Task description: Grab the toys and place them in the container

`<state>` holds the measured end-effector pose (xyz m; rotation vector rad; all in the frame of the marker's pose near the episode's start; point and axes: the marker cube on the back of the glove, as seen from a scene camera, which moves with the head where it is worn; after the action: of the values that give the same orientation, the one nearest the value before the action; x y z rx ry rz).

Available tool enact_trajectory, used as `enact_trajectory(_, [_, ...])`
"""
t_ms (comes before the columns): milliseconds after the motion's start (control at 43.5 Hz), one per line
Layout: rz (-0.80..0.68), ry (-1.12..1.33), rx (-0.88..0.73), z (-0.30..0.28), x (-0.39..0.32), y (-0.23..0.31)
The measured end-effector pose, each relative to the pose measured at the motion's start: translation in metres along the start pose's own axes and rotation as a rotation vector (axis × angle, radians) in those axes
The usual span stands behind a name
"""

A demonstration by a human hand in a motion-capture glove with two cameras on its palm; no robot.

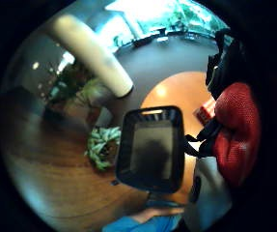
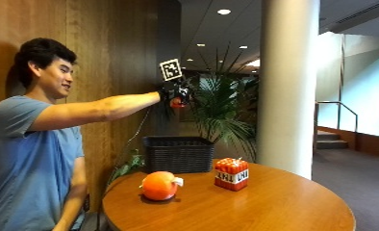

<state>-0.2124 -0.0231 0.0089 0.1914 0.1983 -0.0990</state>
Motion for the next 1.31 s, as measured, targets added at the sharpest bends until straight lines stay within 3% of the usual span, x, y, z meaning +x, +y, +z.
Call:
enact_trajectory(92, [0.013, -0.002, -0.052, 0.021, 0.032, 0.014])
enact_trajectory(345, [-0.128, -0.052, -0.313, 0.061, 0.017, 0.04])
enact_trajectory(644, [-0.121, 0.047, -0.254, 0.061, 0.046, 0.026])
enact_trajectory(805, [-0.04, 0.168, -0.248, 0.063, 0.022, -0.001])
enact_trajectory(1311, [0.002, 0.169, -0.281, 0.128, 0.164, -0.036])
